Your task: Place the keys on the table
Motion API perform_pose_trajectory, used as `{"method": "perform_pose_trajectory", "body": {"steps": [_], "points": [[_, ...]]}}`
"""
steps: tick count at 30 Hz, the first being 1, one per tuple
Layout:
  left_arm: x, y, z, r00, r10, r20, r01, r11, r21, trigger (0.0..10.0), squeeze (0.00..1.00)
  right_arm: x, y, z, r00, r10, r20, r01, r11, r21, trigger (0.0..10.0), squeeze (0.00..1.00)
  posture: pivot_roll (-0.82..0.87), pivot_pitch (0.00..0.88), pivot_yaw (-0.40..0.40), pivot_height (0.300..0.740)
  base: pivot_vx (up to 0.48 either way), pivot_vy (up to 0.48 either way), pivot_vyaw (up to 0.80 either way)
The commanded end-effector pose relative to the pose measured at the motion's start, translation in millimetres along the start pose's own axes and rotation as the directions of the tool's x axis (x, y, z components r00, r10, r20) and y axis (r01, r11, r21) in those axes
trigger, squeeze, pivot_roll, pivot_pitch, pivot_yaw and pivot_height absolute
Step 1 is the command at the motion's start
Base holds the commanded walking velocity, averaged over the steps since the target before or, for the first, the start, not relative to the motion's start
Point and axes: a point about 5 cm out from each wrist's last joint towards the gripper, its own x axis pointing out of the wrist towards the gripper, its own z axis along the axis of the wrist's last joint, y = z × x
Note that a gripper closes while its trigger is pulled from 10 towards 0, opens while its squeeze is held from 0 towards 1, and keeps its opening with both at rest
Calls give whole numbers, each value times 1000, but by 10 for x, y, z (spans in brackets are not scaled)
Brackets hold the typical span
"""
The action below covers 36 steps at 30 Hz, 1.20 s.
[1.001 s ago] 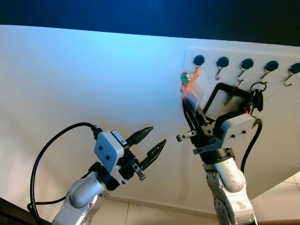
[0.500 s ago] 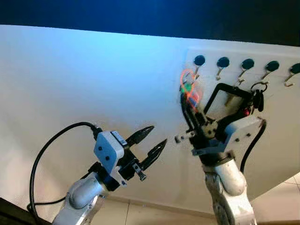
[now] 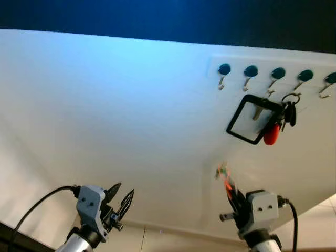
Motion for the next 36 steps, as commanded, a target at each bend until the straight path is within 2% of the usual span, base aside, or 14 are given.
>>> {"method": "perform_pose_trajectory", "body": {"steps": [1,3,4,5,6,7,8,9,10,12,14,21,30,36], "points": [[-194,115,-419,977,88,-194,-94,995,-17,10000,0,-179,-33,-451,974,-34,-226,39,999,19,0,0,24,76,0,740,0,0,0],[-329,214,-743,912,207,-355,-241,969,-54,10000,0,-310,16,-754,920,-11,-392,38,997,62,667,0,28,71,-3,740,0,0,0],[-329,214,-743,912,207,-355,-241,969,-54,10000,0,-310,16,-754,920,-11,-392,38,997,62,667,0,28,71,-3,740,0,0,0],[-400,266,-898,860,271,-433,-323,945,-51,10000,0,-373,45,-889,884,-3,-468,48,995,86,1765,0,26,70,-3,740,0,0,0],[-447,296,-1013,813,308,-494,-380,924,-49,10000,0,-419,46,-1008,842,-20,-538,104,987,125,4118,0,21,67,-6,740,0,0,0],[-447,296,-1013,813,308,-494,-380,924,-49,10000,0,-419,46,-1008,842,-20,-538,104,987,125,4118,0,21,67,-6,740,0,0,0],[-472,313,-1077,787,326,-524,-408,912,-45,10000,0,-459,45,-1105,796,-44,-603,169,974,151,4510,0,12,72,-1,740,0,0,0],[-461,318,-1090,788,326,-522,-413,909,-57,10000,0,-478,20,-1169,754,-89,-650,249,956,158,10000,0,6,73,1,740,0,0,0],[-461,318,-1090,788,326,-522,-413,909,-57,10000,0,-478,20,-1169,754,-89,-650,249,956,158,10000,0,6,73,1,740,0,0,0],[-397,320,-1105,794,309,-523,-395,917,-57,10000,0,-461,-11,-1234,704,-132,-698,357,916,186,10000,0,17,77,1,740,0,0,0],[-350,320,-1130,787,301,-539,-387,921,-50,10000,0,-407,-13,-1234,702,-135,-700,356,917,180,10000,0,22,77,-2,740,0,0,0],[-230,304,-1233,741,276,-612,-379,925,-41,10000,0,-150,22,-1155,745,-90,-661,249,957,151,10000,0,9,81,11,740,0,0,0],[-220,239,-1304,726,262,-636,-366,930,-35,10000,0,-218,-58,-1229,685,-99,-722,294,944,149,10000,0,11,83,-1,740,0,0,0],[-212,247,-1326,708,316,-632,-447,893,-55,10000,0,-268,-59,-1269,653,-81,-753,279,950,139,10000,0,6,86,-5,740,0,0,0]]}}
